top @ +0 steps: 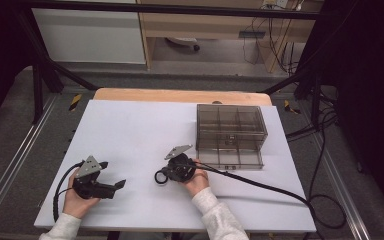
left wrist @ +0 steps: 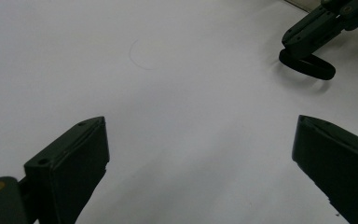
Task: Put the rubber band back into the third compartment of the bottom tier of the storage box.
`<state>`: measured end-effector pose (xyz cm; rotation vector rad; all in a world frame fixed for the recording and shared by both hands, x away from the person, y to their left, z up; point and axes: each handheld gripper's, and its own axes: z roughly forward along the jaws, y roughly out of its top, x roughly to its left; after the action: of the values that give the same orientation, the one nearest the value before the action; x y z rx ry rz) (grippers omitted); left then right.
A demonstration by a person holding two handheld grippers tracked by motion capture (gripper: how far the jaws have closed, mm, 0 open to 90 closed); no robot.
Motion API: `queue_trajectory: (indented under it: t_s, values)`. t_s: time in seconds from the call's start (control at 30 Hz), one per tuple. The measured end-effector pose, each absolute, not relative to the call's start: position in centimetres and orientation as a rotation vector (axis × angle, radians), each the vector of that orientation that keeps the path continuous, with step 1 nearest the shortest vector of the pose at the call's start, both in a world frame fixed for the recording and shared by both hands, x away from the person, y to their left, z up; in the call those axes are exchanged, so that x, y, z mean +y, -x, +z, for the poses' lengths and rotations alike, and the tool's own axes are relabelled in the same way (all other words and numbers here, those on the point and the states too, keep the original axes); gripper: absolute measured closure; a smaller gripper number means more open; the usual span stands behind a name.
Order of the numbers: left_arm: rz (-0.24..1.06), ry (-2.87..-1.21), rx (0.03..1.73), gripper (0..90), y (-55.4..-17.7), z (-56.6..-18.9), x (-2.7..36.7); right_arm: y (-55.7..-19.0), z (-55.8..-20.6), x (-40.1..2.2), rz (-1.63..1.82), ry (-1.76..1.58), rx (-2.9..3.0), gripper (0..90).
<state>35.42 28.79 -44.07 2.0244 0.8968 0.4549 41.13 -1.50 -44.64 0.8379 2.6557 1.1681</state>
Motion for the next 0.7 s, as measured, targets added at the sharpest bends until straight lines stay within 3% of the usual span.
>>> queue_trajectory:
  t_s: [0.7]
  values:
    - [0.456,-2.023,0.899,3.5,-35.4,-44.1,28.8,-40.3,-42.8,-2.2,1.154,-0.775,2.657,87.6]
